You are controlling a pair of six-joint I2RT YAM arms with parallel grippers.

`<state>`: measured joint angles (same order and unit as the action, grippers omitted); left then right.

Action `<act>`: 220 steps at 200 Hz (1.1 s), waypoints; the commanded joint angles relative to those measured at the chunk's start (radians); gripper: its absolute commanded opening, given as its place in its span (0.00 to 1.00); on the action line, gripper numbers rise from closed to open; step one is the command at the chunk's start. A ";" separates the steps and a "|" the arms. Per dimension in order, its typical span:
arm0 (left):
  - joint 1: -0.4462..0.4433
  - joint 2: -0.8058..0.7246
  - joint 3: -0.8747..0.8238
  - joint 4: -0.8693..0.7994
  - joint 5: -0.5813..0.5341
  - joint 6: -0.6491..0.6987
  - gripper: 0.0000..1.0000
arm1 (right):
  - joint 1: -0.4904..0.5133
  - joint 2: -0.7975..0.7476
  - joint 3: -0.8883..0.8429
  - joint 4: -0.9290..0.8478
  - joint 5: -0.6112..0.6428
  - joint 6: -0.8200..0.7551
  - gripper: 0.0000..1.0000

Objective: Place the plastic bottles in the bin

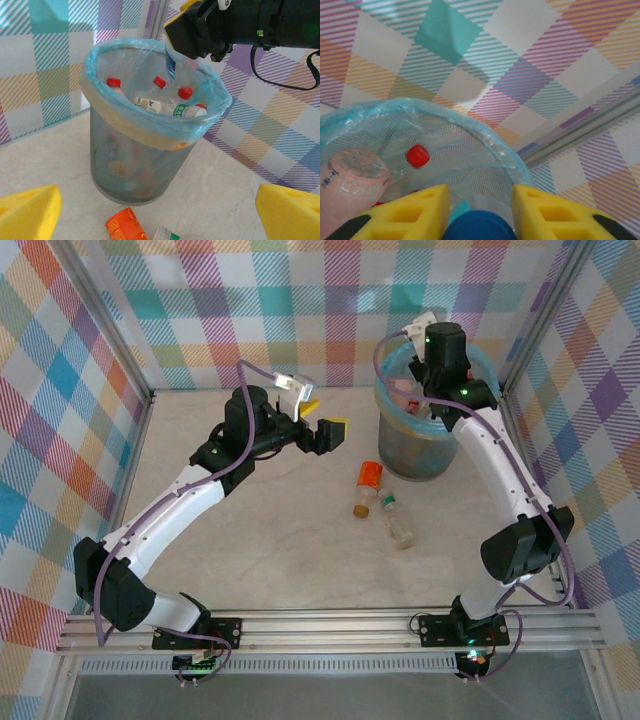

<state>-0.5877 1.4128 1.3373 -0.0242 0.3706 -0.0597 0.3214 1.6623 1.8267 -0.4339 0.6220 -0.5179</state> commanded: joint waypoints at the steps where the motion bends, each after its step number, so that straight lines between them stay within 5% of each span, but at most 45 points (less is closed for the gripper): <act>1: -0.009 -0.035 -0.014 0.003 -0.018 0.000 0.99 | -0.009 0.013 -0.018 0.081 0.053 -0.019 0.50; 29: -0.009 -0.038 -0.019 -0.005 -0.019 0.001 0.99 | -0.010 0.019 -0.007 0.073 0.056 -0.007 0.62; 92: -0.009 -0.032 -0.029 -0.013 -0.043 0.003 0.99 | -0.003 0.029 0.011 0.030 0.039 0.013 0.58; 220: -0.009 0.054 0.022 -0.168 -0.104 -0.048 0.97 | 0.031 0.191 0.070 -0.217 -0.124 0.323 0.54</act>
<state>-0.5880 1.4601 1.3258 -0.1425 0.2832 -0.0906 0.3531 1.8576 1.8755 -0.6014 0.5480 -0.2722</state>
